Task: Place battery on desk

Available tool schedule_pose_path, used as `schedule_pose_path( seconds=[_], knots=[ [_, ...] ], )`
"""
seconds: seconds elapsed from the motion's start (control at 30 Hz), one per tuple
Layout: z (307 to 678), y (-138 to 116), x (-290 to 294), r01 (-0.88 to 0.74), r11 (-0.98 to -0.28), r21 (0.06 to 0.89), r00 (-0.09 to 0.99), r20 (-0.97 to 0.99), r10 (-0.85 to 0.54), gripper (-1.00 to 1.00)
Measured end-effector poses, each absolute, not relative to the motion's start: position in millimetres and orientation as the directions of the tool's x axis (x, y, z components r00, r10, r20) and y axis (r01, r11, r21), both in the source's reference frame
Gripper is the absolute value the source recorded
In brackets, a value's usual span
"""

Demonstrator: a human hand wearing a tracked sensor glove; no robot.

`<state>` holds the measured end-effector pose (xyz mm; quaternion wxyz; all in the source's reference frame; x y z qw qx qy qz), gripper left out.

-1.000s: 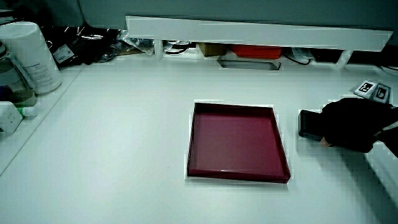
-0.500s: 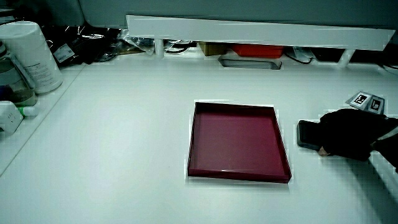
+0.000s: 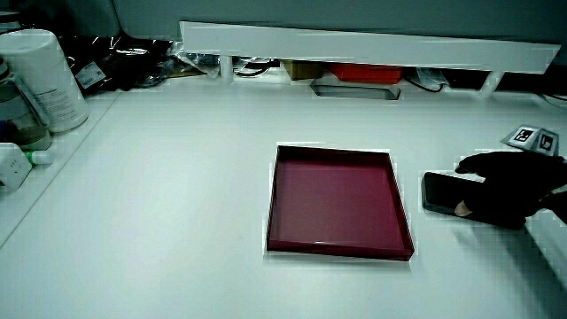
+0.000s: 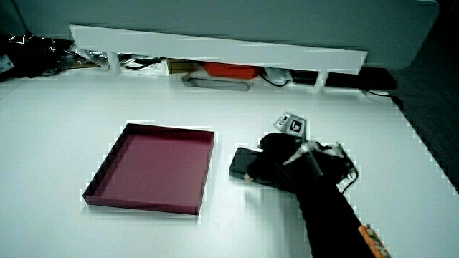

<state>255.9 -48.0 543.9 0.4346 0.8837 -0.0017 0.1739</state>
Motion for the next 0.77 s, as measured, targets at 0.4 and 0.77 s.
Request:
schedule_pose_path(
  seconds=[0.4,0.77],
  knots=[
    [425,-73,244,-0.179,-0.677,0.714,0.974,0.225,-0.019,-1.0],
    [361,-71,220,-0.214,-0.723,0.657,0.975,0.187,-0.118,-1.0]
  ],
)
